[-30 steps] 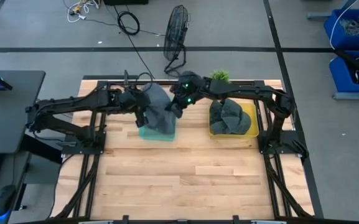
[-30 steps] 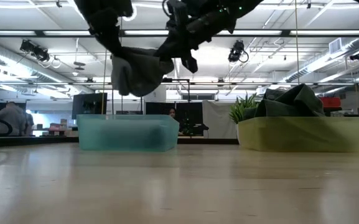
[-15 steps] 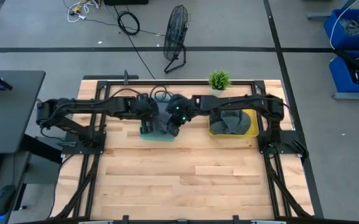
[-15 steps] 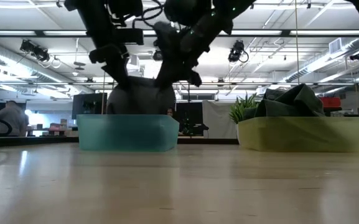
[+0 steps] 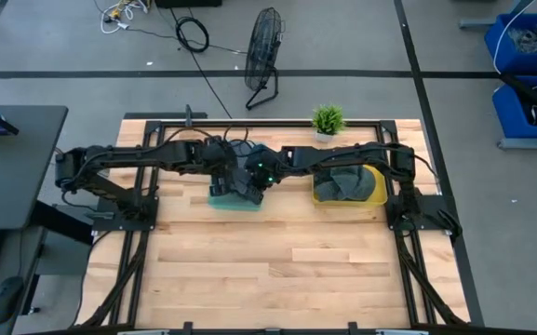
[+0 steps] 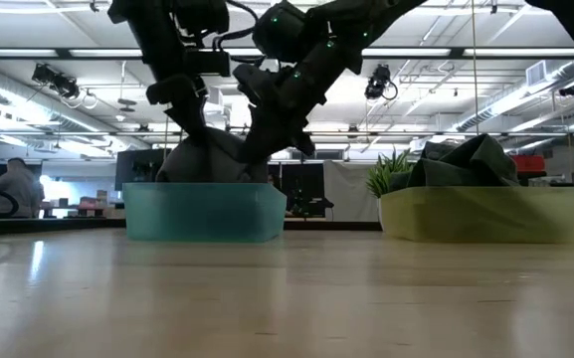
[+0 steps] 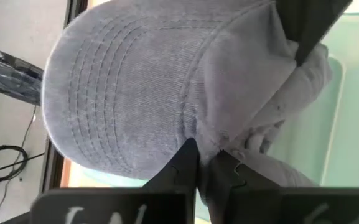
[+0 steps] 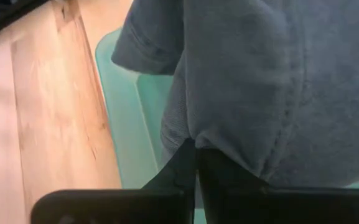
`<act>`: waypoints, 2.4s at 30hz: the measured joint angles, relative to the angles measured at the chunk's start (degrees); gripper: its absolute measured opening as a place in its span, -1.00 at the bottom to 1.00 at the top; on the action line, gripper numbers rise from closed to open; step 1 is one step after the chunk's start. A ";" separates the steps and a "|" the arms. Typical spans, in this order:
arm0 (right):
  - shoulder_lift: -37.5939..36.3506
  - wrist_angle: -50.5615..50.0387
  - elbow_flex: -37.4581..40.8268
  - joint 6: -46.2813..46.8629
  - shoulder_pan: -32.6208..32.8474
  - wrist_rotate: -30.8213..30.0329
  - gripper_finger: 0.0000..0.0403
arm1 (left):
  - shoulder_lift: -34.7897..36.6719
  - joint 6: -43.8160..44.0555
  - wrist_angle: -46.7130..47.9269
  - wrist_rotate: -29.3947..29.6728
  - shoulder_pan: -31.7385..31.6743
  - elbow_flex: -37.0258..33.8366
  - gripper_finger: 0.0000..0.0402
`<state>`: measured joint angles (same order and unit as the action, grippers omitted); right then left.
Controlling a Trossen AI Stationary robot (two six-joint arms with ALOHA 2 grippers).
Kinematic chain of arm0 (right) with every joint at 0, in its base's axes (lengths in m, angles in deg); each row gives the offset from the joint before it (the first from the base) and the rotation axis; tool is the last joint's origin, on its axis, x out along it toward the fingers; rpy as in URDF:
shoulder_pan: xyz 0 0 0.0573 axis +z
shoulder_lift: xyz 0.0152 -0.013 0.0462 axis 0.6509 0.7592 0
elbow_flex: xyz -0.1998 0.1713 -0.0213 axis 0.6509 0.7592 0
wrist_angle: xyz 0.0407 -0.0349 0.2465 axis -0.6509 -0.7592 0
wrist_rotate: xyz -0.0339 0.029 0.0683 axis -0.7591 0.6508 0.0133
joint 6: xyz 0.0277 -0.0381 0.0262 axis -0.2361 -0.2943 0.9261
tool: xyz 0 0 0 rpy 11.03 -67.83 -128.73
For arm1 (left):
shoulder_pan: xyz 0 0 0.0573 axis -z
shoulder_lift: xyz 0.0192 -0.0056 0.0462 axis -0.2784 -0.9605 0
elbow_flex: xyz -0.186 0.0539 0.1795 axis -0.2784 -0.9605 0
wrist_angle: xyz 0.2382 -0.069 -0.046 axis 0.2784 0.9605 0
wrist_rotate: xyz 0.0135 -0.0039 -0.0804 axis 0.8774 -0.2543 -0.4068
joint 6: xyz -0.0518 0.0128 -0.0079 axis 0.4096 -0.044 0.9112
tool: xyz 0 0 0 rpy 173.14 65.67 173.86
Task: Pick & Place hat
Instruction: Put the blue cap into the green bin
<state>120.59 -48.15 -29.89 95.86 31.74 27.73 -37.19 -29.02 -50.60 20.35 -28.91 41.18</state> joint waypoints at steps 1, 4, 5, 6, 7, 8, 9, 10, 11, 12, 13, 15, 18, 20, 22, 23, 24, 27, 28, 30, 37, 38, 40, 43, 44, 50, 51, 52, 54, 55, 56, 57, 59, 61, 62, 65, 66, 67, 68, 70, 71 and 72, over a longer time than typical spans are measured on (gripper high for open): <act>0.00 -0.40 0.00 -0.16 -0.23 0.18 -0.95 | -0.36 0.03 -0.15 -0.30 -0.03 0.03 -0.88; 0.02 -2.64 0.02 -0.08 -0.58 0.22 -0.95 | -2.15 -0.10 -0.13 -0.71 -0.06 0.06 -0.75; 0.02 -3.20 0.02 -0.16 -0.63 0.20 -0.95 | -2.81 -0.10 -0.01 -0.79 -0.05 0.06 -0.69; -0.01 -3.72 0.02 -0.41 -0.65 0.09 -0.95 | -3.49 -0.14 -0.14 -0.77 -0.01 0.06 -0.63; -0.29 -4.30 0.04 -1.04 -0.65 -0.02 -0.95 | -4.04 -0.30 -0.09 -0.81 -0.01 0.06 -0.57; -0.53 -4.65 0.04 -1.84 -0.62 -0.04 -0.95 | -4.41 -0.75 0.05 -0.86 -0.01 0.06 -0.50; -0.76 -4.48 0.05 -2.51 -0.61 -0.03 -0.93 | -4.54 -0.92 -0.02 -0.86 -0.01 0.06 -0.43; -1.19 -4.56 0.07 -2.89 -0.61 0.11 -0.92 | -4.52 -0.93 -0.01 -0.82 0.01 0.06 -0.36; -1.59 -4.95 0.07 -2.94 -0.61 0.36 -0.90 | -4.46 -1.16 -0.07 -0.68 0.15 0.07 -0.31; -1.89 -4.72 0.07 -2.99 -0.61 0.57 -0.87 | -4.27 -1.43 -0.04 -0.42 0.34 0.08 -0.25; -2.49 -4.61 0.07 -3.44 -0.63 0.92 -0.84 | -3.71 -1.49 0.46 -0.20 0.45 0.08 -0.21; -3.53 -4.60 0.05 -4.15 -0.63 1.08 -0.78 | -2.18 -1.37 2.01 0.89 0.88 0.42 -0.14; -5.48 -4.75 0.04 -4.84 -0.61 1.23 -0.69 | 0.33 -0.56 3.94 1.96 1.44 1.47 -0.10; -6.16 -4.48 0.04 -5.57 -0.58 1.34 -0.64 | 2.31 -0.12 3.47 1.95 1.47 1.87 -0.09; -6.17 -3.66 0.04 -6.12 -0.42 1.40 -0.57 | 3.91 -0.11 3.50 2.03 1.45 2.50 -0.09; -6.14 -3.93 0.04 -6.10 -0.41 1.43 -0.54 | 4.54 -0.07 3.31 2.07 1.45 2.72 -0.10; -6.14 -4.11 0.04 -6.04 -0.41 1.45 -0.50 | 5.14 -0.05 3.45 2.07 1.45 2.85 -0.10; -6.14 -4.82 0.04 -6.09 -0.43 1.43 -0.40 | 6.68 -0.02 2.19 2.05 1.32 3.13 -0.11; -6.14 -4.97 0.04 -5.94 -0.43 1.40 -0.36 | 6.85 0.38 1.99 2.05 1.28 3.16 -0.11; -6.49 -4.86 0.03 -5.94 -0.39 1.40 -0.30 | 6.75 1.40 2.19 1.99 1.29 3.15 -0.12; -6.95 -0.23 -0.04 -11.73 -0.50 0.29 -0.14 | 4.97 2.24 1.53 1.94 0.99 2.61 -0.12; -7.01 1.06 -0.04 -13.55 -0.76 -0.51 -0.13 | 4.58 2.62 0.97 1.82 0.96 2.65 -0.12; -7.06 3.35 -0.04 -16.01 -1.36 -2.02 -0.13 | 3.59 4.01 1.56 1.59 0.91 2.64 -0.12; -5.89 3.89 -0.07 -17.79 -2.07 -2.42 -0.18 | 1.80 6.37 3.36 -0.33 0.97 2.63 -0.12; -5.21 3.05 -0.07 -17.85 -2.18 -2.40 -0.21 | 0.96 7.05 4.06 -0.89 0.97 2.63 -0.12; -0.42 -5.37 -0.02 -15.45 -2.38 -5.31 -0.48 | -3.45 9.41 1.57 -0.41 0.91 -2.37 -0.12; 0.13 -6.41 -0.02 -14.66 -2.38 -5.66 -0.54 | -3.86 9.64 1.32 -0.39 0.91 -3.68 -0.12; 0.65 -7.92 -0.02 -13.93 -2.36 -5.66 -0.61 | -4.24 9.87 0.52 -0.39 0.97 -4.91 -0.12; 1.47 -8.67 -0.02 -13.49 -2.26 -5.28 -0.77 | -4.48 10.29 -3.66 -0.42 1.08 -7.80 -0.12; 1.97 -8.12 -0.03 -13.58 -2.16 -4.64 -0.85 | -4.40 10.32 -5.54 -0.43 1.10 -9.33 -0.12; 2.43 -7.19 -0.04 -13.74 -2.11 -3.69 -0.92 | -4.38 10.31 -7.80 -0.64 1.06 -10.77 -0.12; 3.01 -5.96 -0.02 -13.91 -2.11 -2.72 -0.96 | -4.40 9.87 -10.02 -0.99 0.86 -11.99 -0.12; 4.02 -1.91 0.00 -13.61 -2.11 0.11 -0.95 | -4.38 9.16 -12.56 -1.18 0.30 -13.44 -0.12; 5.30 1.44 0.00 -12.77 -2.19 3.17 -0.94 | -4.37 9.13 -13.80 -1.20 -0.36 -14.01 -0.12; 5.92 2.73 0.00 -12.00 -2.24 4.03 -0.94 | -4.36 9.13 -14.18 -1.05 -0.78 -14.25 -0.12; 8.36 4.83 -0.02 -10.67 -2.14 4.45 -0.98 | -4.37 9.32 -15.53 -1.42 -2.28 -14.30 -0.12; 9.13 4.99 -0.20 -10.72 -2.14 4.51 -0.98 | -4.36 9.35 -15.84 -1.71 -2.83 -14.30 -0.12; 9.46 4.91 -0.33 -10.72 -2.23 4.51 -0.98 | -4.36 9.35 -15.96 -2.04 -3.35 -14.30 -0.12; 9.60 4.68 -0.35 -10.53 -2.36 4.52 -0.97 | -4.36 9.32 -16.01 -2.44 -3.79 -14.30 -0.12; 9.22 3.55 -0.32 -10.54 -2.51 4.51 -0.97 | -4.36 8.88 -15.93 -2.77 -4.16 -14.29 -0.12; 8.72 2.90 -0.22 -10.84 -2.55 4.51 -0.97 | -4.23 8.15 -15.76 -2.77 -4.15 -14.28 -0.12; 7.89 2.13 -0.12 -11.17 -2.55 4.49 -0.97 | -3.86 7.86 -15.33 -2.76 -4.01 -14.28 -0.12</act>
<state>128.49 -46.03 -30.01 84.69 29.19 32.22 -41.04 -21.15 -65.93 17.59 -32.91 26.90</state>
